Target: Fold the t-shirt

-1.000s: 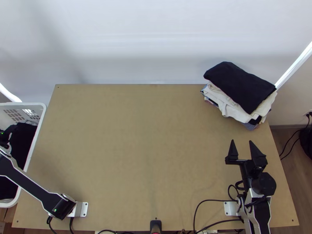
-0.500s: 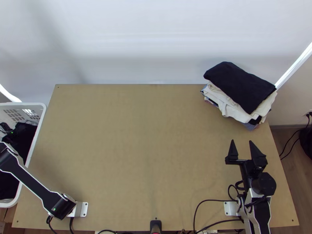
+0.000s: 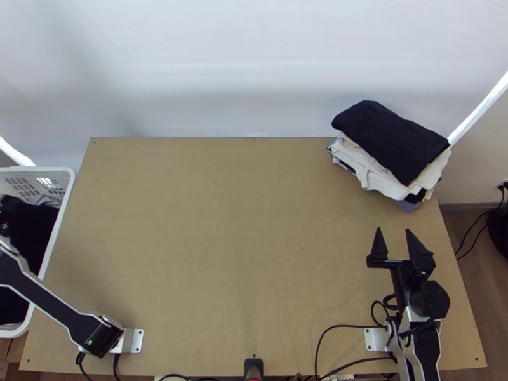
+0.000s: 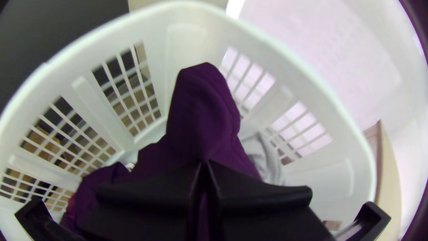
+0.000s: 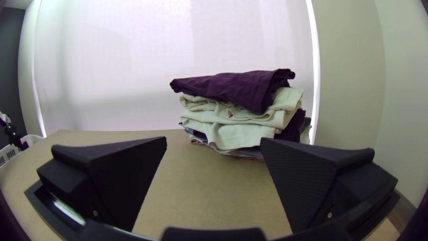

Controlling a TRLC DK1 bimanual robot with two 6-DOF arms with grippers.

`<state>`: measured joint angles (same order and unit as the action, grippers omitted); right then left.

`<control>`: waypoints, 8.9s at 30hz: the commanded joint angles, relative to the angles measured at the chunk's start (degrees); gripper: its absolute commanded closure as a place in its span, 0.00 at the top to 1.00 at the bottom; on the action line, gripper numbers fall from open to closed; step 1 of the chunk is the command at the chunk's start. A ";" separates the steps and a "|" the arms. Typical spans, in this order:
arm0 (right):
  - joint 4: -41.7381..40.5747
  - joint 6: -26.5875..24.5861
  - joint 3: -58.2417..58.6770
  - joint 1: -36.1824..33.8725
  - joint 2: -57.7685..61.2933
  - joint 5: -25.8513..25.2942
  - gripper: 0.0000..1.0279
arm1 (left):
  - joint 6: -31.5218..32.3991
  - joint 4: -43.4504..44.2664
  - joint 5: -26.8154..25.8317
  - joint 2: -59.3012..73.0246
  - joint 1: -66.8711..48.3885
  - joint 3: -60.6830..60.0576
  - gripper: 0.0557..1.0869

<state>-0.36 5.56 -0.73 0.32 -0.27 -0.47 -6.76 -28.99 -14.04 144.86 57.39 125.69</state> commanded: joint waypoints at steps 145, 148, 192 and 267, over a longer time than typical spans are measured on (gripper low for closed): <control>1.15 0.41 0.20 0.03 0.19 -0.50 0.96 | -9.93 -30.51 -11.71 -75.69 -37.96 -57.13 0.95; 1.15 0.41 0.20 0.03 0.19 -0.50 0.96 | -11.52 -34.64 -11.97 -75.25 -46.31 -54.58 0.85; 1.15 0.41 0.20 0.03 0.19 -0.50 0.96 | -26.11 -14.34 0.42 -32.18 -67.05 -39.20 0.40; 2.38 9.55 -1.99 12.60 1.77 0.29 0.96 | 19.51 -11.44 12.02 -64.96 -41.57 -48.78 0.03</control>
<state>0.30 15.84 -1.10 10.81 0.01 -0.49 12.01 -40.91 -2.31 80.73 14.85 79.26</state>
